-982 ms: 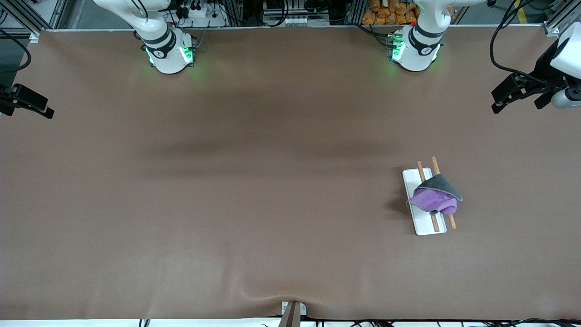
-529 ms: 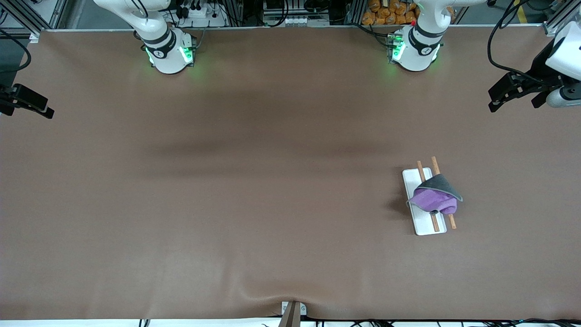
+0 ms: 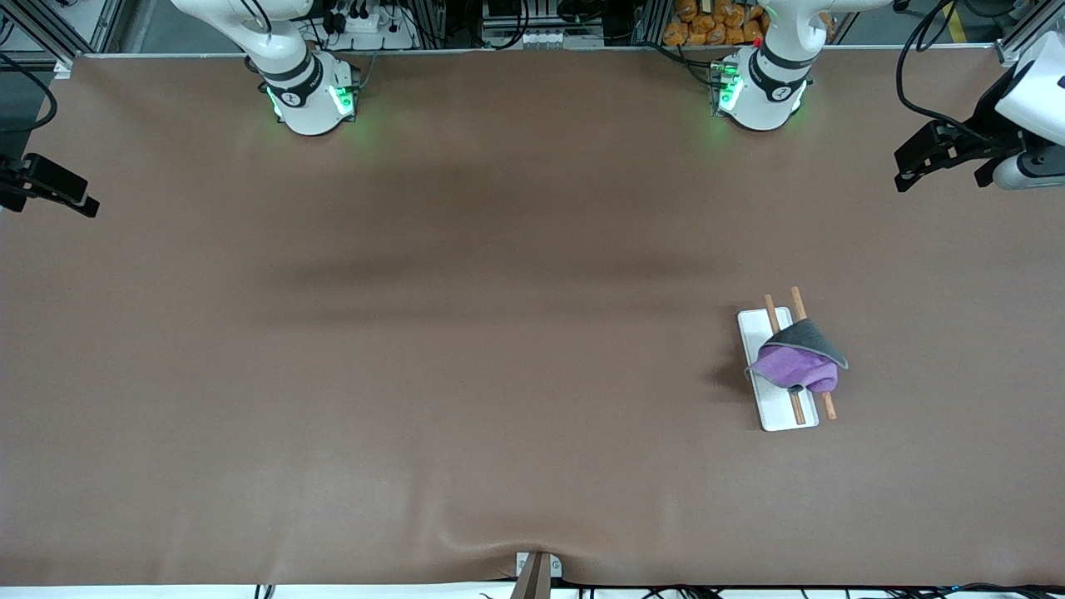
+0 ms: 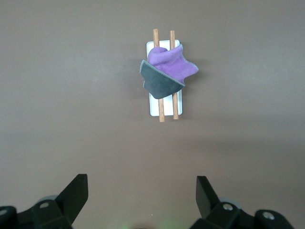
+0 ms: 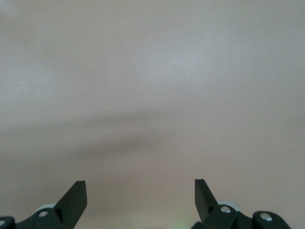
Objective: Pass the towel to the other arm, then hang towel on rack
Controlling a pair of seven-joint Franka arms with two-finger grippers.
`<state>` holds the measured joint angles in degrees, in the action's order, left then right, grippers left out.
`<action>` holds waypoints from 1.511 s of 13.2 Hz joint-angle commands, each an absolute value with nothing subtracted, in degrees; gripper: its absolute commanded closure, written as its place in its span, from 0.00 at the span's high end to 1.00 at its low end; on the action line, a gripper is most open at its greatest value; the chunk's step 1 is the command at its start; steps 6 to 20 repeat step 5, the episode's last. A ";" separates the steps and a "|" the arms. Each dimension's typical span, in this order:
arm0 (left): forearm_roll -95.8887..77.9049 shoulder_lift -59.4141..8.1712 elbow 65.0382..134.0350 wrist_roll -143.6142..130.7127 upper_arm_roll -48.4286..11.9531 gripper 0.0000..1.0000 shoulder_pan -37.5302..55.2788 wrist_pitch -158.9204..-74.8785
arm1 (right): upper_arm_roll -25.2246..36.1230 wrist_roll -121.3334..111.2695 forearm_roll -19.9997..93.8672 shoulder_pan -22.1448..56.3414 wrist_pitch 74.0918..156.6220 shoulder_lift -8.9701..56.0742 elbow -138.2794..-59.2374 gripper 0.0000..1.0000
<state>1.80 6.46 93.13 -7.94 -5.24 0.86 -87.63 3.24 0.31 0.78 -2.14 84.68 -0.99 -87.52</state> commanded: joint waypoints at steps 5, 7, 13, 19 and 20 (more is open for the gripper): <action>1.05 5.71 91.58 -6.77 -3.69 1.00 1.49 -85.96 | 2.99 0.79 -0.09 -2.37 83.85 -1.32 -86.75 1.00; 1.05 5.71 91.58 -6.77 -3.69 1.00 1.49 -85.96 | 2.99 0.79 -0.09 -2.37 83.85 -1.32 -86.75 1.00; 1.05 5.71 91.58 -6.77 -3.69 1.00 1.49 -85.96 | 2.99 0.79 -0.09 -2.37 83.85 -1.32 -86.75 1.00; 1.05 5.71 91.58 -6.77 -3.69 1.00 1.49 -85.96 | 2.99 0.79 -0.09 -2.37 83.85 -1.32 -86.75 1.00; 1.05 5.71 91.58 -6.77 -3.69 1.00 1.49 -85.96 | 2.99 0.79 -0.09 -2.37 83.85 -1.32 -86.75 1.00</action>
